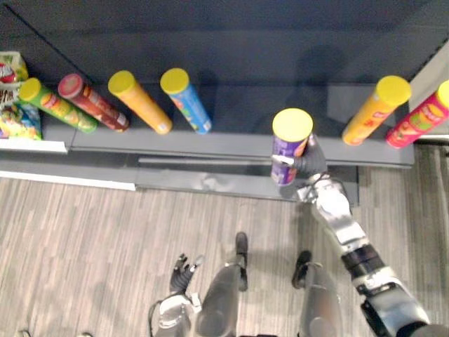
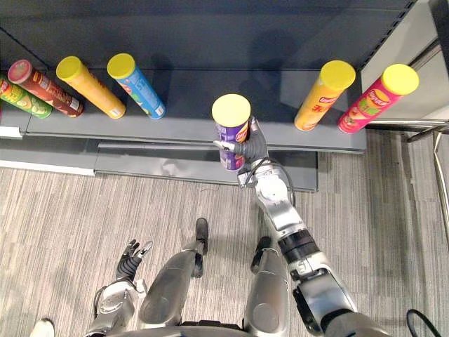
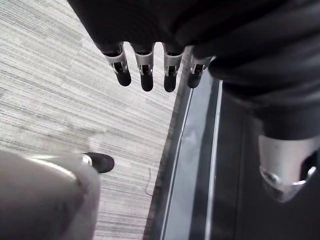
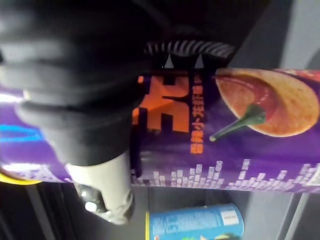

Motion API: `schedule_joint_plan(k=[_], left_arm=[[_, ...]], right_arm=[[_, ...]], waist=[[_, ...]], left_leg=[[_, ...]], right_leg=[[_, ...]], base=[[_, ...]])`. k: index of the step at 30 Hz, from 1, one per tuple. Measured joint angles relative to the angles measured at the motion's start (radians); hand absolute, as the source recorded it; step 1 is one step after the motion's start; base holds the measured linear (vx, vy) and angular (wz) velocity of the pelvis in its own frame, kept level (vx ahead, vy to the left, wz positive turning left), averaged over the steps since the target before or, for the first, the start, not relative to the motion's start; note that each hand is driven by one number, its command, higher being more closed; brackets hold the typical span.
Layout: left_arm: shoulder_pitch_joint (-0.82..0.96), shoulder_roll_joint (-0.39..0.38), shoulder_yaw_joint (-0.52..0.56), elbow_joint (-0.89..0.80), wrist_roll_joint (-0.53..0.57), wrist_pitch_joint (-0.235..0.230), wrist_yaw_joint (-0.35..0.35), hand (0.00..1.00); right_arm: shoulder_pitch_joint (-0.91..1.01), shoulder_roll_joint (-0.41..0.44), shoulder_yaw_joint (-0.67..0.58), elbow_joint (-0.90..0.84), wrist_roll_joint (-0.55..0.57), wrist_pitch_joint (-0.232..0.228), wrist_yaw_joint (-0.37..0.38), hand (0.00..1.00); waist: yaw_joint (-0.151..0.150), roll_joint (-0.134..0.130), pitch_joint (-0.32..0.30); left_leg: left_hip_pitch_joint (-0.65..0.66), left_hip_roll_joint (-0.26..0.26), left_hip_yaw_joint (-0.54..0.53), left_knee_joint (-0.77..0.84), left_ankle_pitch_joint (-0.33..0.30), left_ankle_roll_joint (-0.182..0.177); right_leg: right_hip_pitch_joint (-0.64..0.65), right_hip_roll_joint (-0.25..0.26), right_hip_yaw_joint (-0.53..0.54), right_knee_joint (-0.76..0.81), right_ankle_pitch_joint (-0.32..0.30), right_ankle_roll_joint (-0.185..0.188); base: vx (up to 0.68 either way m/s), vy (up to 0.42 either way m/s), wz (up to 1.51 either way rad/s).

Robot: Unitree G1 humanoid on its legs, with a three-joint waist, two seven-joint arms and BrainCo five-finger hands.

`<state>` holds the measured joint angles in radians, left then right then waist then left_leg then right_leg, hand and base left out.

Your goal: Put the gum and the chips on the shelf.

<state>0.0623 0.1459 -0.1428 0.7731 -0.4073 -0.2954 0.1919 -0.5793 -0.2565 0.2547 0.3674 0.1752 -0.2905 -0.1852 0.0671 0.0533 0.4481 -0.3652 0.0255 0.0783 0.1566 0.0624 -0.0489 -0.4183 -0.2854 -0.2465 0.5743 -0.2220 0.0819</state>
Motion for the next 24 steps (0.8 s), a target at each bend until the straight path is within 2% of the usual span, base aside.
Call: schedule_joint_plan(k=[3, 8, 14, 17, 24], left_arm=[[0.0, -0.01, -0.007, -0.027, -0.001, 0.003, 0.0, 0.0], [0.002, -0.026, -0.006, -0.072, -0.002, 0.015, 0.0, 0.0], [0.002, -0.039, 0.007, -0.097, -0.002, 0.021, 0.002, 0.0], [0.002, -0.05, 0.023, -0.104, -0.002, 0.021, 0.0, 0.0], [0.002, -0.064, 0.032, -0.119, -0.003, 0.02, -0.002, 0.0]], right_arm=[[-0.039, -0.003, -0.027, 0.003, -0.022, -0.009, -0.052, 1.0], [-0.143, 0.001, -0.035, 0.003, -0.092, -0.03, -0.181, 1.0], [-0.212, -0.003, -0.04, 0.016, -0.101, -0.044, -0.304, 1.0], [-0.263, -0.009, -0.04, 0.048, -0.132, -0.043, -0.335, 1.0], [-0.343, -0.018, 0.003, 0.09, -0.137, -0.04, -0.35, 1.0]], waist=[[0.019, 0.005, 0.012], [0.028, 0.02, 0.035], [0.043, 0.032, 0.041], [0.057, 0.032, 0.041], [0.081, 0.033, 0.041]], left_leg=[[-0.034, -0.002, 0.001, 0.031, -0.002, 0.002], [-0.082, 0.0, 0.024, 0.089, -0.011, 0.006], [-0.13, 0.007, 0.026, 0.14, -0.021, 0.007], [-0.162, 0.008, 0.025, 0.162, -0.023, 0.007], [-0.209, 0.011, 0.021, 0.201, -0.024, 0.008]], right_leg=[[-0.03, -0.016, -0.009, 0.04, -0.016, -0.004], [-0.067, -0.051, -0.027, 0.112, -0.053, -0.01], [-0.089, -0.068, -0.049, 0.146, -0.067, -0.011], [-0.116, -0.076, -0.053, 0.169, -0.074, -0.014], [-0.138, -0.093, -0.077, 0.204, -0.09, -0.017]], base=[[-0.02, -0.077, 0.15], [-0.02, -0.089, 0.19], [-0.02, -0.076, 0.13], [-0.02, -0.052, 0.09], [0.0, -0.051, 0.14]])
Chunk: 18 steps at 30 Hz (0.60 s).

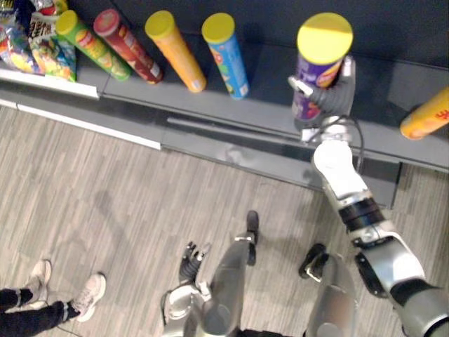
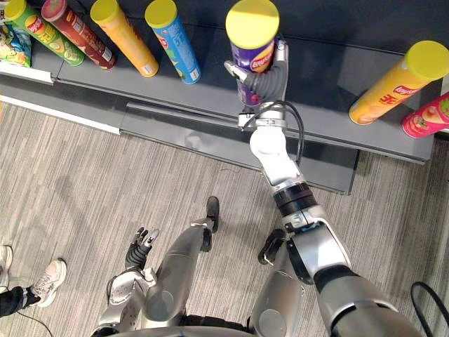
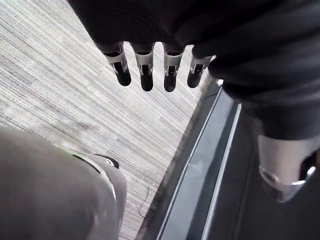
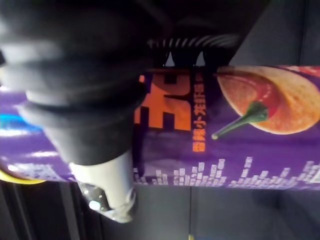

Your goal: Put the gum and the chips on the shelf.

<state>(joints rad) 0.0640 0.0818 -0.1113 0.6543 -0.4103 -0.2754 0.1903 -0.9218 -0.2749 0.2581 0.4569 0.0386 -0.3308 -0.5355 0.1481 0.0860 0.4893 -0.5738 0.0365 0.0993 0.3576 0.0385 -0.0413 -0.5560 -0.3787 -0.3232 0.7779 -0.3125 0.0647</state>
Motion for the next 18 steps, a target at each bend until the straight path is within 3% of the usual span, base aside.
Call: schedule_joint_plan(k=[6, 11, 18], left_arm=[[-0.004, 0.0, -0.002, -0.016, -0.003, -0.005, -0.001, 0.0], [-0.019, -0.001, -0.012, -0.018, -0.008, -0.008, -0.003, 0.0], [-0.021, 0.0, -0.009, -0.017, -0.054, -0.007, -0.015, 0.0]], right_arm=[[-0.03, -0.004, 0.028, 0.045, 0.0, 0.015, -0.001, 1.0], [-0.042, -0.044, 0.053, 0.112, -0.001, 0.021, -0.012, 1.0], [-0.095, -0.083, 0.07, 0.192, -0.041, 0.02, -0.029, 1.0]], waist=[[0.013, 0.007, 0.002], [0.044, 0.027, 0.008], [0.055, 0.038, 0.014]], left_leg=[[-0.053, 0.009, -0.003, 0.057, -0.017, 0.006], [-0.104, 0.015, -0.003, 0.084, -0.021, 0.006], [-0.151, 0.021, -0.003, 0.102, -0.017, 0.008]], right_leg=[[-0.038, 0.0, 0.002, 0.029, -0.008, -0.001], [-0.086, 0.0, 0.004, 0.052, -0.01, 0.0], [-0.126, 0.0, 0.002, 0.066, -0.011, -0.003]], base=[[-0.01, -0.028, 0.0], [-0.02, -0.027, 0.02], [0.01, -0.037, 0.02]])
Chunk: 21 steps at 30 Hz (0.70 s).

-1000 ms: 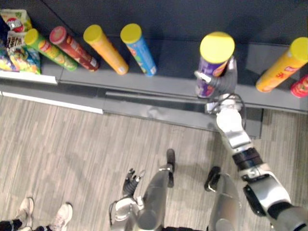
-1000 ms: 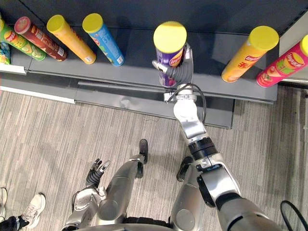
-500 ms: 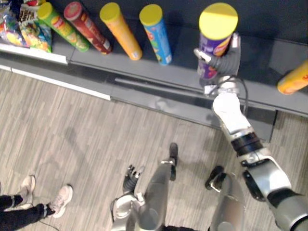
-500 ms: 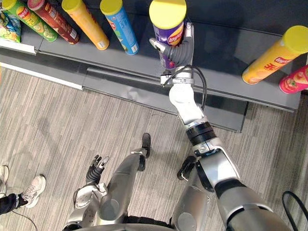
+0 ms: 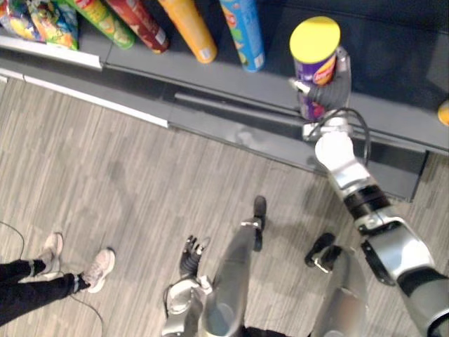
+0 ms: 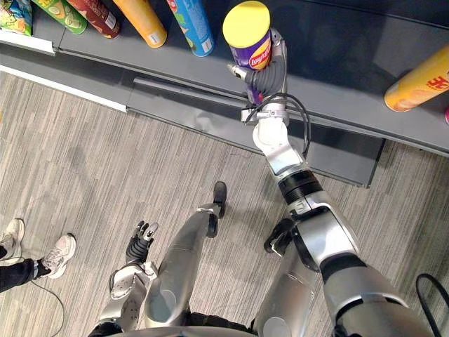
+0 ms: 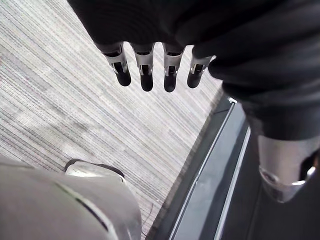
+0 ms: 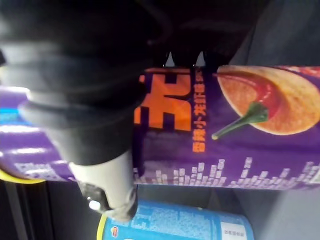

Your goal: Put the gum and the chips on the shelf.

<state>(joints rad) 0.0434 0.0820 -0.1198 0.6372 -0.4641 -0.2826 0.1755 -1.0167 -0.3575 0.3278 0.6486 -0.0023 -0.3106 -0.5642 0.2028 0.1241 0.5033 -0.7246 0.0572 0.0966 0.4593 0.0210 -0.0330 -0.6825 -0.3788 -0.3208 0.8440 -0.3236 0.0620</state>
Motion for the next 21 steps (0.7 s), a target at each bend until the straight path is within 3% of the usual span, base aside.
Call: schedule_joint_plan(k=[5, 21], left_arm=[[0.0, 0.003, 0.0, 0.0, -0.003, -0.009, -0.006, 0.0], [0.0, 0.002, 0.0, 0.007, -0.006, -0.022, -0.007, 0.0]], right_arm=[[-0.032, -0.043, 0.013, 0.036, 0.0, -0.026, -0.042, 1.0], [-0.113, -0.108, 0.036, 0.091, -0.038, -0.02, -0.148, 1.0]], waist=[[0.012, 0.001, 0.0], [0.046, 0.016, 0.007]], left_leg=[[-0.024, 0.006, 0.0, 0.008, 0.0, 0.0], [-0.063, 0.024, 0.001, 0.033, -0.006, 0.0]], right_leg=[[-0.025, 0.005, 0.001, 0.005, -0.001, -0.002], [-0.061, 0.018, 0.004, 0.018, -0.005, -0.009]], base=[[0.02, -0.05, -0.02], [0.02, -0.056, -0.02]])
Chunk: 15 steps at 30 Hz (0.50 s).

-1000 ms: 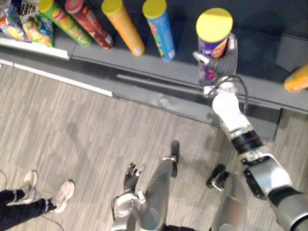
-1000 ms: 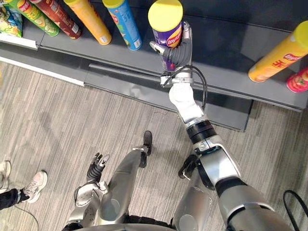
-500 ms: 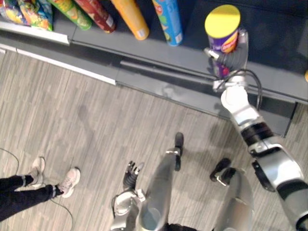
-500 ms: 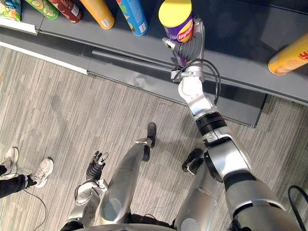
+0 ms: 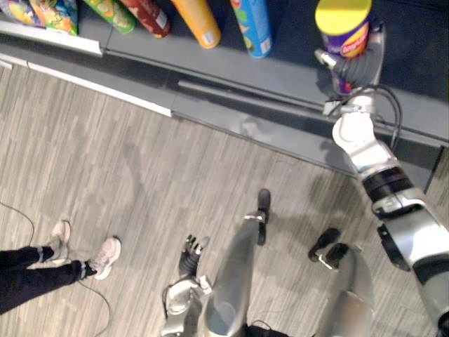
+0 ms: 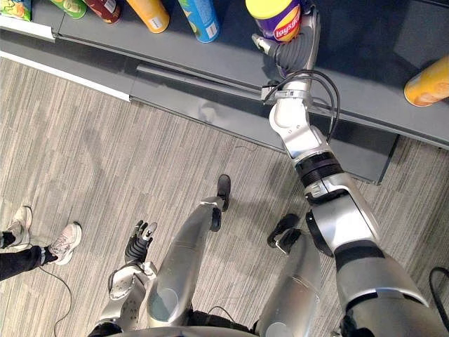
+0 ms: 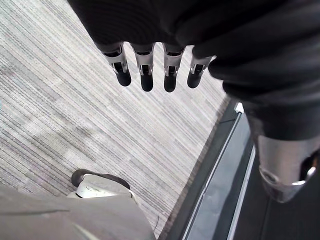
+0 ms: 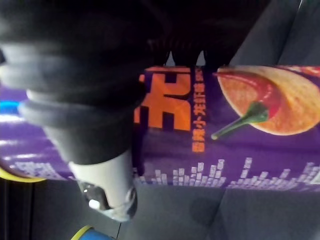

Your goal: Put the gum and the chips on the shelf.

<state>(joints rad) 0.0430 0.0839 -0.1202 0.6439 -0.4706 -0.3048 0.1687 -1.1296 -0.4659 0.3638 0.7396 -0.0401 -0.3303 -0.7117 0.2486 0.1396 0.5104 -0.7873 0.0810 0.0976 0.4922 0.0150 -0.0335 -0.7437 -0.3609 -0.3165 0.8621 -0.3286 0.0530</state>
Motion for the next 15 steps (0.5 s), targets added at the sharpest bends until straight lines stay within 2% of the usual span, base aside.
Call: schedule_joint_plan(k=[7, 12, 13, 15], left_arm=[[0.0, 0.0, -0.002, 0.008, -0.027, -0.006, -0.001, 0.0], [0.0, -0.001, -0.002, 0.023, -0.029, -0.014, -0.001, 0.0], [0.0, -0.001, -0.002, 0.027, -0.03, -0.014, -0.001, 0.0], [0.0, -0.001, -0.002, 0.037, -0.03, -0.014, -0.001, 0.0]], right_arm=[[-0.03, -0.01, 0.007, 0.035, 0.002, -0.003, -0.011, 1.0], [-0.056, -0.013, 0.02, 0.062, 0.005, -0.029, -0.028, 1.0], [-0.056, -0.014, 0.022, 0.062, 0.009, -0.032, -0.03, 0.0], [-0.056, -0.018, 0.032, 0.063, 0.015, -0.035, -0.03, 0.0]], waist=[[0.002, 0.0, 0.0], [0.002, 0.0, 0.0], [0.002, 0.0, 0.0], [0.002, 0.0, 0.0]], left_leg=[[-0.01, 0.0, -0.001, 0.008, -0.002, -0.001], [-0.033, 0.002, 0.003, 0.02, -0.008, 0.001], [-0.033, 0.002, 0.005, 0.02, -0.008, 0.001], [-0.032, 0.002, 0.006, 0.022, -0.008, 0.001]], right_leg=[[-0.007, -0.001, -0.001, 0.003, 0.0, 0.0], [-0.034, -0.003, 0.007, 0.014, -0.002, -0.002], [-0.035, -0.003, 0.009, 0.014, -0.002, -0.002], [-0.035, -0.003, 0.011, 0.014, -0.002, -0.001]], base=[[0.02, -0.052, 0.01], [0.0, -0.049, -0.02], [0.01, -0.045, -0.02], [0.02, -0.043, -0.02]])
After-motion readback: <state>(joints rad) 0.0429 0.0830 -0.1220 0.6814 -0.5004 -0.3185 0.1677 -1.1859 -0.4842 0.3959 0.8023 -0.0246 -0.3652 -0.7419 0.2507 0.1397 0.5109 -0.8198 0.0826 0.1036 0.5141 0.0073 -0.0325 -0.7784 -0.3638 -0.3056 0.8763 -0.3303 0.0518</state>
